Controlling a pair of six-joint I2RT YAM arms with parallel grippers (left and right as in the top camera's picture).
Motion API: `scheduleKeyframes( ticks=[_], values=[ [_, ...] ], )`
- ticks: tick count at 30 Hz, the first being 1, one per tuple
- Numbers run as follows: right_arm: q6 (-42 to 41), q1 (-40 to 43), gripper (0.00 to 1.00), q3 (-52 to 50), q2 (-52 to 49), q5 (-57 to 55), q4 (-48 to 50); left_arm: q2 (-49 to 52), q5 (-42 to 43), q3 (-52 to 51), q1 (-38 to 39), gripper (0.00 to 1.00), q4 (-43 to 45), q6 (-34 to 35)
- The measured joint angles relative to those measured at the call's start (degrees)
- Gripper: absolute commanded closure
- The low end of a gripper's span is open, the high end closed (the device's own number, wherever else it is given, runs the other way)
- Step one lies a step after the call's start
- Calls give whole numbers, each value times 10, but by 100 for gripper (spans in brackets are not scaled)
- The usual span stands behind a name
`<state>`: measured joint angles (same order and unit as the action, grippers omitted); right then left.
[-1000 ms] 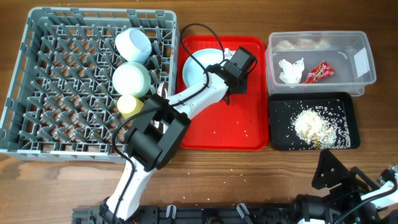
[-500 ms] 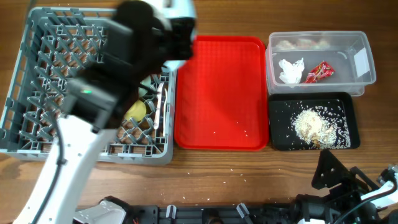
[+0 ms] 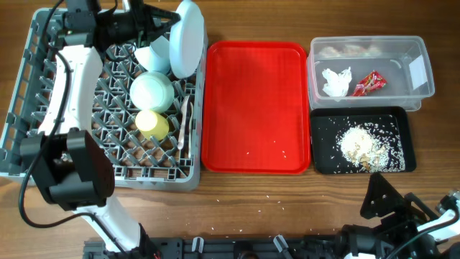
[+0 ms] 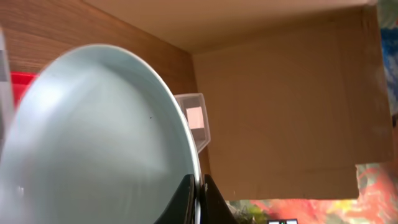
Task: Sort waste into correct bins and load items into the dishwasher rack
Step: 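Lift the plate and stand it upright at the rack's right edge, then open the left gripper and withdraw it from the plate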
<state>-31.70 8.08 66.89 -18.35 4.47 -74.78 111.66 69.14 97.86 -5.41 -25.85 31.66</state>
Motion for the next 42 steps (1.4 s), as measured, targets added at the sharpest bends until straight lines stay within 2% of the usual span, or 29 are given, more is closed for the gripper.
scheduleKeyframes(
  ticks=[8, 17, 18, 20, 22, 24, 25, 29, 31, 33, 35, 37, 39, 42],
  values=[
    [0, 0, 0, 0, 0, 0, 0, 8, -124, 0, 2, 96, 11, 21],
    [0, 0, 0, 0, 0, 0, 0, 68, -169, 0, 31, 94, 64, 36],
    [0, 0, 0, 0, 0, 0, 0, 68, -176, 0, 31, 84, 66, 36],
    [0, 0, 0, 0, 0, 0, 0, 68, -188, 0, 31, 42, 75, 37],
    [0, 0, 0, 0, 0, 0, 0, 68, -197, 0, 31, 33, 105, 38],
    [0, 0, 0, 0, 0, 0, 0, 68, -199, 0, 31, 8, 121, 40],
    [0, 0, 0, 0, 0, 0, 0, 68, -200, 0, 31, 0, 124, 40],
    [0, 0, 0, 0, 0, 0, 0, 52, -201, 0, 26, 0, 128, 41],
    [0, 0, 0, 0, 0, 0, 1, -7, -207, 0, 15, 0, 102, 40],
    [0, 0, 0, 0, 0, 0, -1, -70, -222, 0, 8, 0, 45, 38],
    [0, 0, 0, 0, 0, 0, 1, -190, -274, 4, 7, 0, -108, 41],
    [0, 0, 0, 0, 0, 0, 0, -263, -301, 8, 7, 0, -217, 40],
    [0, 0, 0, 0, 0, 0, 0, -315, -317, 7, 7, 0, -276, 38],
    [0, 0, 0, 0, 0, 0, 0, -348, -321, 7, 7, 0, -284, 38]
  ],
)
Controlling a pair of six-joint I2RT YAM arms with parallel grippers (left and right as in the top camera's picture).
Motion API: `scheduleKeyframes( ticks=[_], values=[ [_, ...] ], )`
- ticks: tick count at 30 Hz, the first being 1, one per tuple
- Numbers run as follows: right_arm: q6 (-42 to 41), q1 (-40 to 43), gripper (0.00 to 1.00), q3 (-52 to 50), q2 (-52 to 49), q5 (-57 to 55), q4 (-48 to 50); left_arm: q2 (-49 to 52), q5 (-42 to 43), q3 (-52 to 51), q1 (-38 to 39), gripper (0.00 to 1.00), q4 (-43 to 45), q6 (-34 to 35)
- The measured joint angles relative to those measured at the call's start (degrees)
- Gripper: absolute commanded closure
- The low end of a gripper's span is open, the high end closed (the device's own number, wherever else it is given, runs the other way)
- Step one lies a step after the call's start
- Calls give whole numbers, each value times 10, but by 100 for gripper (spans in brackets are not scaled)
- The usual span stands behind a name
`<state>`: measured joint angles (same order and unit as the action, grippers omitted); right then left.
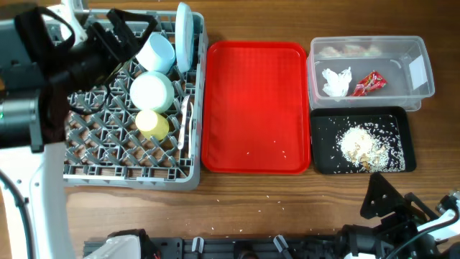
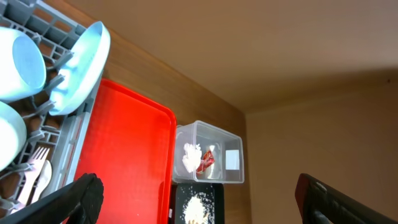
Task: Sort waste into correct bins and load items into the dishwasher rack
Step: 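Open the left gripper and withdraw it from the plate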
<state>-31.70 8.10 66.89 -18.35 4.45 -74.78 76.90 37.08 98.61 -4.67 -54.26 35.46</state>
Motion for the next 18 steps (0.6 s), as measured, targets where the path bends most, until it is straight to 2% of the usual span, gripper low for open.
scheduleKeyframes(
  ticks=[18],
  values=[
    [0, 0, 0, 0, 0, 0, 0, -7, -4, 0, 0, 0, -9, 0]
  ],
)
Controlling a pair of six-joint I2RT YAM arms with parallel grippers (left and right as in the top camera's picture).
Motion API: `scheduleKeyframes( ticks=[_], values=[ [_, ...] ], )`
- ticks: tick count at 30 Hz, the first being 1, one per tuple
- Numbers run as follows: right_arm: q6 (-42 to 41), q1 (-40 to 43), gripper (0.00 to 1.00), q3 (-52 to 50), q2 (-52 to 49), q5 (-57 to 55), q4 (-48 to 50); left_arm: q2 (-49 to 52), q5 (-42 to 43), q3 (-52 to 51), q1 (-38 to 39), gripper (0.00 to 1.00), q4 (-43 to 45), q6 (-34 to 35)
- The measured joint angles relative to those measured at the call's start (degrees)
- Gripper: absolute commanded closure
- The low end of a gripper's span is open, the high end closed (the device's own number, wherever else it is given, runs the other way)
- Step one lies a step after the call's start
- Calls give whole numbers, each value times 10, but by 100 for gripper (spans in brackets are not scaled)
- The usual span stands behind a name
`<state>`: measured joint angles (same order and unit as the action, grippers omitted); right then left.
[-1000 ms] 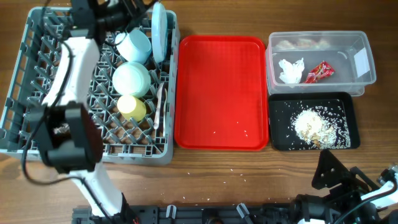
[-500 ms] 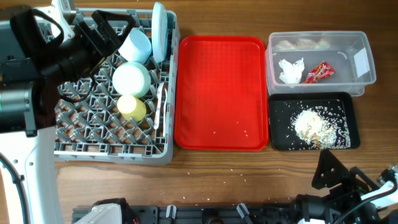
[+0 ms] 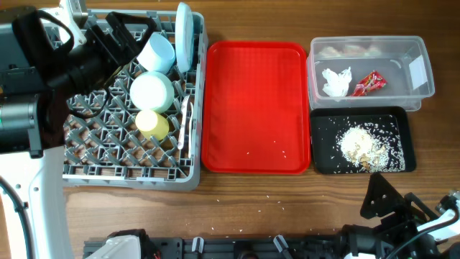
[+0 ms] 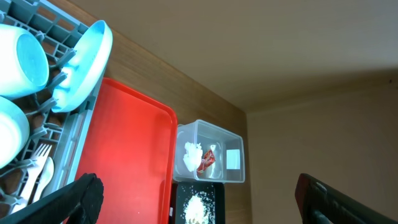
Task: Sort waste into correct bins and load items into the dishwasher rack
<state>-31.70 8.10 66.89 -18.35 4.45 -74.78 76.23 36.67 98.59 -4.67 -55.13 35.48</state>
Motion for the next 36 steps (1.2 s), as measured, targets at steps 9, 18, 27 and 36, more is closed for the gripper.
scheduleKeyframes(
  ticks=[9, 18, 27, 36],
  values=[
    [114, 0, 0, -45, 2, -2, 386, 0, -3, -1, 0, 0, 1, 0],
    [304, -70, 0, -353, 13, 68, 755, 0, -4, -2, 0, 0, -2, 0],
    [320, -78, 0, -633, 171, 58, 856, -1, -4, -2, 0, 0, -2, 0],
    [325, -106, 0, -666, 176, -19, 749, 0, -4, -2, 0, 0, -2, 0]
  ],
)
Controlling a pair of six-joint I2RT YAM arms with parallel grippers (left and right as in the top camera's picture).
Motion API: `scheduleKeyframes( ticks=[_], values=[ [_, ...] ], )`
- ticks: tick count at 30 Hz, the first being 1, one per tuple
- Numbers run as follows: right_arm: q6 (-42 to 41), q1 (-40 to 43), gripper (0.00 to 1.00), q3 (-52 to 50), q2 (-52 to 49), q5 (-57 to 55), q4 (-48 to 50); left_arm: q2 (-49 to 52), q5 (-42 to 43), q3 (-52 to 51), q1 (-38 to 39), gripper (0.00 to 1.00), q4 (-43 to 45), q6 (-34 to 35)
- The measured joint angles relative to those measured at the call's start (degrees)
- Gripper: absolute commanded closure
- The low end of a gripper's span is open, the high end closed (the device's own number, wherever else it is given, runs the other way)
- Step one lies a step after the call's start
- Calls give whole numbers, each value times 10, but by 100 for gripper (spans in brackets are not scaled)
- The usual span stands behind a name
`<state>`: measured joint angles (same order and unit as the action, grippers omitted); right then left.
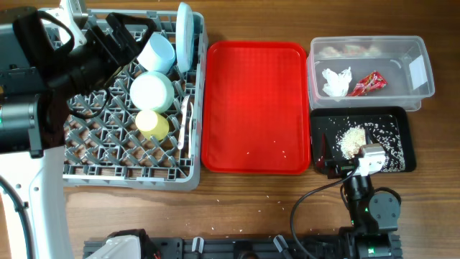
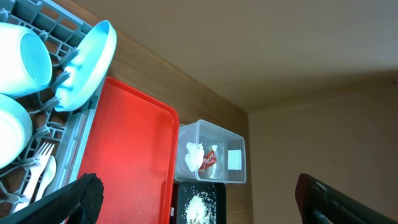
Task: Sort waste into correct bins and load items into the dishwasher rack
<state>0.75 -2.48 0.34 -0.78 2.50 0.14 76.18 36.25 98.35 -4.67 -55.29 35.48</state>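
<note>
The grey dishwasher rack (image 1: pixel 43 155) holds a pale blue plate (image 1: pixel 184 32) standing on edge at its back right, a blue cup (image 1: pixel 157 52), a white bowl (image 1: pixel 151 91), a yellow cup (image 1: pixel 152 124) and cutlery (image 1: pixel 185 122). My left gripper (image 1: pixel 129 30) hovers over the rack's back left. In the left wrist view this left gripper (image 2: pixel 202 200) is open wide and empty, with the plate (image 2: pixel 87 65) below it. My right gripper (image 1: pixel 325 158) sits at the front left of the black bin (image 1: pixel 399 122) of rice; its jaws are not readable.
A red tray (image 1: pixel 255 108) with a few crumbs lies between the rack and the bins. The clear bin (image 1: pixel 420 72) at back right holds a tissue (image 1: pixel 335 80) and a red wrapper (image 1: pixel 368 83). Grains are scattered on the wooden table in front.
My right arm, folded at the table's front right corner before, now stands at the front edge of the black bin. The left gripper and the rack's contents are unchanged.
My left gripper was shut on the blue plate, held over the rack's back right. Then the plate stood on edge in the rack and the gripper was open, drawn back to the left. It stayed there, and now the right arm is at the black bin.
</note>
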Motion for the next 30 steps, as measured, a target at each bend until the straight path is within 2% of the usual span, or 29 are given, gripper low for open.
scheduleKeyframes(
  ticks=[17, 19, 21, 23, 25, 26, 27, 28, 29, 30],
  values=[
    [0, 0, 0, 0, 0, 0, -1, -13, -5, -12, 0, 0, 1, 0],
    [0, 0, 0, 0, 0, -1, -1, -96, -43, -71, 0, 0, 7, 0],
    [0, 0, 0, 0, 1, -1, 0, -232, -68, -154, 0, 0, 17, -1],
    [0, 0, 0, 0, 2, -2, -2, -374, -80, -260, 0, 0, 8, 0],
    [0, 0, 0, 0, 2, -2, -2, -559, -101, -428, 1, 0, 11, -2],
    [0, 0, 0, 0, 2, -2, -2, -606, -109, -475, 0, 0, 20, -2],
    [0, 0, 0, 0, 2, -2, -2, -686, -132, -574, 0, 0, 73, -2],
    [0, 0, 0, 0, 2, -2, -1, -715, -141, -614, 0, 0, 122, -2],
    [0, 0, 0, 0, 2, -2, -2, -742, -154, -671, 1, 0, 233, -2],
    [0, 0, 0, 0, 3, -2, -2, -749, -159, -705, 2, 0, 300, -2]
  ],
)
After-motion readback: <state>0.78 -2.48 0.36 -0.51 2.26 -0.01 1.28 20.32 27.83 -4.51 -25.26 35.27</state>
